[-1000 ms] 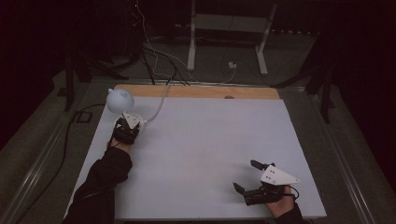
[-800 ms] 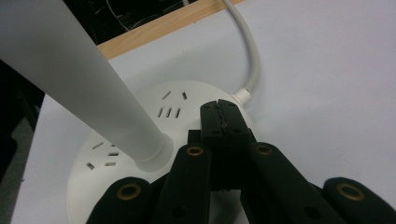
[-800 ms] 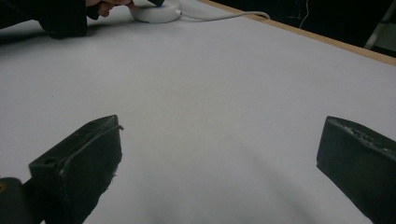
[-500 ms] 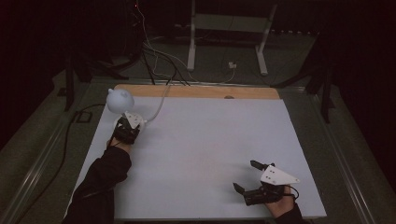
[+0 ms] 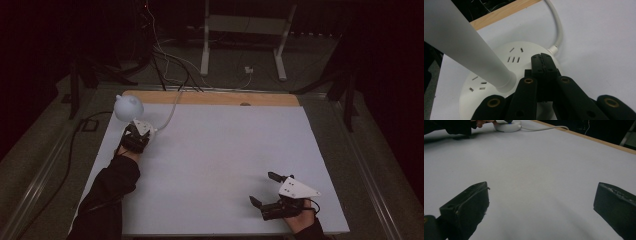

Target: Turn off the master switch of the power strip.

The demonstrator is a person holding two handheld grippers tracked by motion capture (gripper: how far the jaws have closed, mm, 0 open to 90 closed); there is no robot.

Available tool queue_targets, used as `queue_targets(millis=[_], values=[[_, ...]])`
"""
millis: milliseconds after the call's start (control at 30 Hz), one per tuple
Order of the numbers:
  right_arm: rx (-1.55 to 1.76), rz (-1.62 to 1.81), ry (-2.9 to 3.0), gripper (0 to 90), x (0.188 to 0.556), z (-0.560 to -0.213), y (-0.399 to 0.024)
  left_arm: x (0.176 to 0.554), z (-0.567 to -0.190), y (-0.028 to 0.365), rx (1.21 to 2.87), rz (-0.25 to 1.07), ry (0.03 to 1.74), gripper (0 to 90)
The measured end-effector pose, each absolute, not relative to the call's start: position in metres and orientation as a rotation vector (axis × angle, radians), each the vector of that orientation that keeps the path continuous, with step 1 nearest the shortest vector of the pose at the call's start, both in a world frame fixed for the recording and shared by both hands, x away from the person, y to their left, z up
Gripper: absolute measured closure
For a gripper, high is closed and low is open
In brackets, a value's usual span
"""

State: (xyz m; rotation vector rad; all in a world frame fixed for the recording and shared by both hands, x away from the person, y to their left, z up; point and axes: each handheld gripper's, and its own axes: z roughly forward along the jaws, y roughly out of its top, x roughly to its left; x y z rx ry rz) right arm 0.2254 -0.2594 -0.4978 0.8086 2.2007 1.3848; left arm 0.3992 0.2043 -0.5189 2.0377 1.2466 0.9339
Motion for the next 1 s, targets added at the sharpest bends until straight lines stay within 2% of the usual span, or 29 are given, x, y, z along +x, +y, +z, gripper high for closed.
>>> queue_targets(millis=[667,1000], values=[[0.807,1.387,2.199,0.0,0.2252,-0.4976,-0.2596,0.3992,-0.5183,0.2032,2.046,0.946,1.240,90.0],[0.813,1.398,2.191,0.0,0.2251,-0.4965,-0.2614,0.3961,-0.5098,0.2085,1.951,0.916,1.264,90.0]])
